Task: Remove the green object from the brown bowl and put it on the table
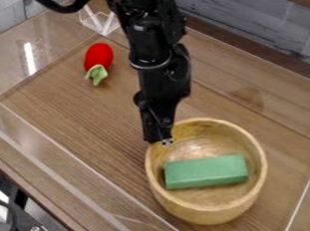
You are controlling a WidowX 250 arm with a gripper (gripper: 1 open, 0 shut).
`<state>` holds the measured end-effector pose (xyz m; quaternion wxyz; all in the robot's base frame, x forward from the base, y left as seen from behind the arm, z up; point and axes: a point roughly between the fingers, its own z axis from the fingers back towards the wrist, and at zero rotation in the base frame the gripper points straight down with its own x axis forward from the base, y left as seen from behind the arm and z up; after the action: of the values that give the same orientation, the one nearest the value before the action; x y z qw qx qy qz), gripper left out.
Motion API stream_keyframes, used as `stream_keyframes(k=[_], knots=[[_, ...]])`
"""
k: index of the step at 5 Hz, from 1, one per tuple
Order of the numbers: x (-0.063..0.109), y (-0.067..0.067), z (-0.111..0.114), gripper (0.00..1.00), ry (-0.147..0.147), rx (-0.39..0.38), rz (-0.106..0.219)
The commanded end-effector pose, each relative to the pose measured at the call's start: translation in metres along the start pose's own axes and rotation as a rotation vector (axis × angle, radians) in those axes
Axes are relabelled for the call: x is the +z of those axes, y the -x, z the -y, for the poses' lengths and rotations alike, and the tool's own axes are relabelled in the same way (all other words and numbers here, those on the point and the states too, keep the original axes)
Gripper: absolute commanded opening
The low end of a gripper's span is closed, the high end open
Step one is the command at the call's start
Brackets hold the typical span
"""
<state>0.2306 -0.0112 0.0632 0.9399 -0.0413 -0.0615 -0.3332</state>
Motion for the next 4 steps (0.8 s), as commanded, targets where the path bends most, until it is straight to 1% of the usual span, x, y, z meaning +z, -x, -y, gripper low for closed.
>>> stream_keyframes(k=[1,2,4], knots=[[0.005,-0.002,-0.008,0.00,-0.006,0.016,0.003],[0.009,-0.003,-0.014,0.00,-0.008,0.031,0.003],[0.011,-0.017,-0.010,0.00,-0.011,0.086,-0.004]])
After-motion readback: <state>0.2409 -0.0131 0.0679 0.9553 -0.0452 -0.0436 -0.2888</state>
